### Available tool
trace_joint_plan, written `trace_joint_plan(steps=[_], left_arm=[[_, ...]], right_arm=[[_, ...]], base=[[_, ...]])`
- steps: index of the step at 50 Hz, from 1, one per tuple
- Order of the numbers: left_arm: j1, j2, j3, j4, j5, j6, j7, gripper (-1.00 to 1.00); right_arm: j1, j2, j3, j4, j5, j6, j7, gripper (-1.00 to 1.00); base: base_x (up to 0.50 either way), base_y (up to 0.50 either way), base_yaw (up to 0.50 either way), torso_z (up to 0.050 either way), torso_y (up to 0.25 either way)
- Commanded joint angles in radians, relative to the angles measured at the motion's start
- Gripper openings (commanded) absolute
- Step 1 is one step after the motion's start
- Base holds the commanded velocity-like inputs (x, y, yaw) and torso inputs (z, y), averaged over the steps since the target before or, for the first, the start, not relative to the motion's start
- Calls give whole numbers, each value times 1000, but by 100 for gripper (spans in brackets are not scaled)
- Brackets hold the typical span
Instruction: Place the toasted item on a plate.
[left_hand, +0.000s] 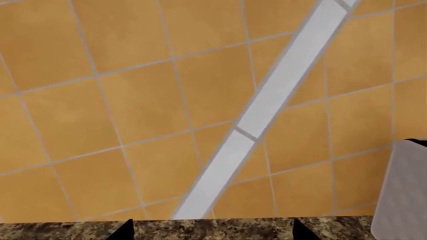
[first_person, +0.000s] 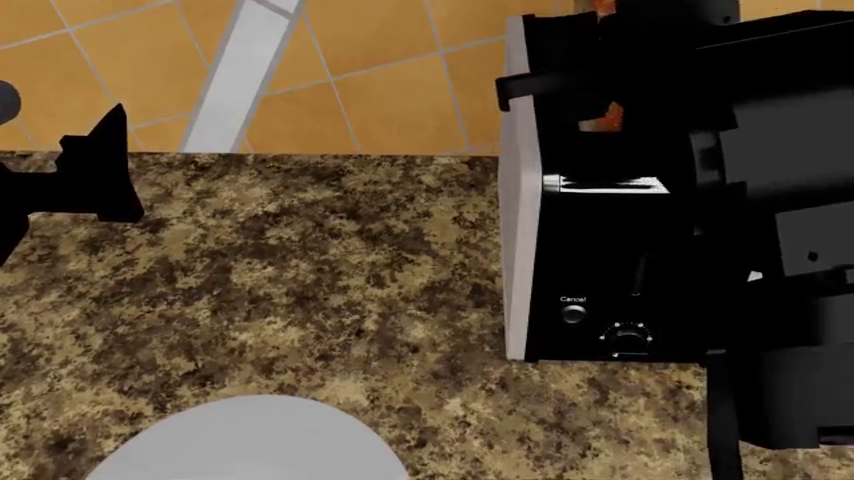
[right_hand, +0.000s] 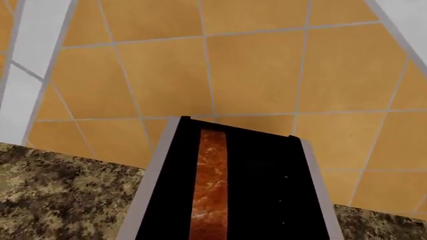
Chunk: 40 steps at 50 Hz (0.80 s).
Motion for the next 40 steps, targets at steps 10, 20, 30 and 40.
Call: trace_joint_plan(steps=[10, 20, 30, 40], left_arm=[[7, -4, -1, -2, -6, 12, -1, 100], [11, -6, -4, 11, -13, 5, -8, 100], [15, -7, -4, 12, -16, 7, -10, 100], [19, -4, -1, 7, -18, 16, -9, 100]], right_arm=[[178, -2, 14, -297, -61, 7, 15, -100], [151, 7, 18, -331, -50, 23, 20, -100], [114, 15, 31, -407, -26, 66, 29, -100], [78, 37, 76, -630, 35, 225, 52, -100]], base=[[-1, 0, 0, 1, 3], [-1, 0, 0, 1, 3], [-2, 0, 0, 1, 6], [-1, 0, 0, 1, 4]])
